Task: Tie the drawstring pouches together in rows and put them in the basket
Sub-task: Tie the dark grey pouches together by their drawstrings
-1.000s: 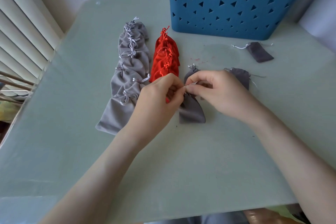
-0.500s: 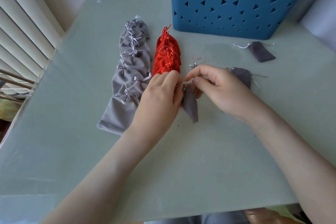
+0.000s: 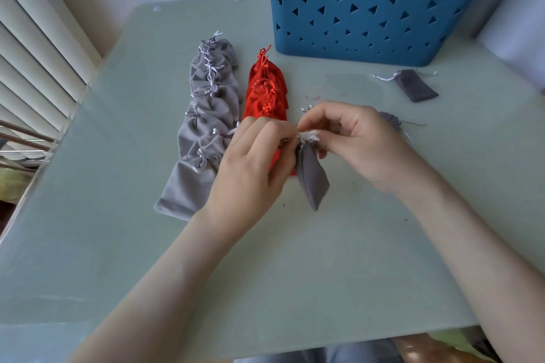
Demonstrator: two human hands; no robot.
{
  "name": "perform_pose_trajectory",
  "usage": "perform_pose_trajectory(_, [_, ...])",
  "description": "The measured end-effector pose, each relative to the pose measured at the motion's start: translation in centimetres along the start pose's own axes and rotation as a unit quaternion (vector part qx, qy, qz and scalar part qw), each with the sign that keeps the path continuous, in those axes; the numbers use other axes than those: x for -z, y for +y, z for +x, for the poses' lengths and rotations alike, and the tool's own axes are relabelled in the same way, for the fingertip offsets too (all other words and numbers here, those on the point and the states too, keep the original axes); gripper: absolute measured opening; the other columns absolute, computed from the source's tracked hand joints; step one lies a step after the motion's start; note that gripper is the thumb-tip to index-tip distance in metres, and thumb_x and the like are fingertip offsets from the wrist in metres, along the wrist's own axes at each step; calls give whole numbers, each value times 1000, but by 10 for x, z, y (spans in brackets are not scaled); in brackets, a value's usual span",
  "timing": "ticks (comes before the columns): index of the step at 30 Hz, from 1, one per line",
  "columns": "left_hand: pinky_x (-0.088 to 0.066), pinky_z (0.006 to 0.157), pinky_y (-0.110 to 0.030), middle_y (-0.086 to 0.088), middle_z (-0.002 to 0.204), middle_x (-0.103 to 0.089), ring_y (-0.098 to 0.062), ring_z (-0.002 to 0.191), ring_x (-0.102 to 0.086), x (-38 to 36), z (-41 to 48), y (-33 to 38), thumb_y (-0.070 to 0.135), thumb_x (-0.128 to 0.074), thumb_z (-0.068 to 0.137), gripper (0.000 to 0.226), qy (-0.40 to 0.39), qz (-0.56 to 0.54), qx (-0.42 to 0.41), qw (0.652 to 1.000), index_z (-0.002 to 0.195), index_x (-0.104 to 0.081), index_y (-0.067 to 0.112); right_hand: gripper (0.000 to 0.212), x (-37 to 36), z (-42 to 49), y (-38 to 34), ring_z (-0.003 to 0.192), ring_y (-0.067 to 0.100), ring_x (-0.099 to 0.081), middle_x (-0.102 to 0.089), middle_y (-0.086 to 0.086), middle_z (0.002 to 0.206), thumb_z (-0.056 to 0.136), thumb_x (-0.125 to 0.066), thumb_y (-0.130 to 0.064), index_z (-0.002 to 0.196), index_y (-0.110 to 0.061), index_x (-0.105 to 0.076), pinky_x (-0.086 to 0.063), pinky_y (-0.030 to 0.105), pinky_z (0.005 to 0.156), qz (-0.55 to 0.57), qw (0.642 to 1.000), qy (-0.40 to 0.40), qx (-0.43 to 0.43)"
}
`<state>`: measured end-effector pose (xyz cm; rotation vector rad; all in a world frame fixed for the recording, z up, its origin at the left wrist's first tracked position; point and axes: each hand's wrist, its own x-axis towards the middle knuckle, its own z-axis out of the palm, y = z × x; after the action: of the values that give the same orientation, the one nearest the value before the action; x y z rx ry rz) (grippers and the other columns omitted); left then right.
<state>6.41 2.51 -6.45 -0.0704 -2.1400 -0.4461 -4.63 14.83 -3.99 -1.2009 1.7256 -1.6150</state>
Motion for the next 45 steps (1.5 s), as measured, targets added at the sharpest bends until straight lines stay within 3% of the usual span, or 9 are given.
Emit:
perform_pose_trajectory(4, [-36, 69, -25, -10, 77, -61, -22, 74, -45, 1, -1, -1, 4, -54, 91, 13, 7, 23, 16, 1000, 82, -61, -1, 24, 0, -1, 1, 63, -3, -54, -63, -15, 67, 88, -59, 2, 80, -20, -63, -43, 12, 63, -17, 999, 10, 28])
perform_pose_trajectory(10, [-36, 69, -26, -11, 76, -62, -22, 72, -44, 2, 1, -2, 4, -53, 91, 16, -15, 23, 3, 1000, 81, -64, -3, 24, -1, -2, 3, 63, 1, -52, -61, -2, 71, 85, -59, -5, 79, -28, -63, -44, 15, 64, -93, 991, 55, 79])
perform_pose_trajectory(17, [-31, 77, -13, -10, 79, -63, -19, 73, -43, 6, 1, -4, 4, -50, 93, 18, -37, 21, -7, 999, 85, -66, -3, 15, 1, -3, 6, 63, -1, -53, -63, -16, 72, 86, -59, -13, 81, -27, -63, -43, 13, 65, -75, 995, 29, 52])
perform_pose_trajectory(24, [-35, 74, -20, -10, 78, -62, -21, 73, -44, 5, -2, -6, 6, -51, 95, 19, -59, 28, -20, 998, 85, -66, -2, 18, 6, -1, 8, 78, -6, -58, -65, -26, 78, 84, -62, -18, 80, -36, -62, -46, 18, 78, -142, 987, 26, 65])
perform_pose_trajectory(26, [-38, 70, -26, -10, 77, -60, -23, 73, -44, 3, -3, -5, 5, -54, 93, 16, -67, 31, -15, 997, 83, -64, -2, 21, 7, -1, 9, 80, -8, -58, -64, -29, 79, 84, -62, -18, 80, -39, -61, -44, 13, 78, -184, 979, 29, 84])
perform_pose_trajectory(30, [-37, 68, -28, -10, 73, -57, -22, 72, -41, -1, -3, -6, 6, -55, 92, 15, -76, 39, 0, 996, 82, -63, -1, 16, 9, 1, 15, 82, -10, -56, -61, -23, 81, 85, -63, -12, 85, -28, -61, -40, 9, 77, -233, 963, 45, 125])
perform_pose_trajectory(35, [-36, 69, -25, -8, 74, -58, -20, 72, -42, -1, -2, -7, 11, -51, 94, 18, -68, 33, 23, 997, 83, -62, 1, 8, 7, 3, 22, 79, -2, -52, -57, -7, 83, 87, -63, -11, 90, -18, -64, -40, 12, 76, -256, 951, 58, 166])
perform_pose_trajectory(42, [-31, 66, -21, -6, 72, -59, -19, 72, -42, -2, -2, -7, 11, -53, 91, 17, -64, 38, 60, 995, 77, -59, 2, 6, 6, 5, 28, 81, 2, -51, -55, -9, 84, 88, -62, -8, 87, -4, -67, -40, 15, 79, -280, 935, 76, 205])
perform_pose_trajectory(45, [-29, 65, -20, -5, 71, -57, -18, 71, -42, -3, -3, -8, 12, -52, 91, 19, -67, 36, 61, 995, 76, -57, 4, 5, 5, 6, 32, 82, -4, -50, -54, -10, 84, 88, -62, -4, 88, -4, -67, -39, 13, 79, -284, 933, 78, 204])
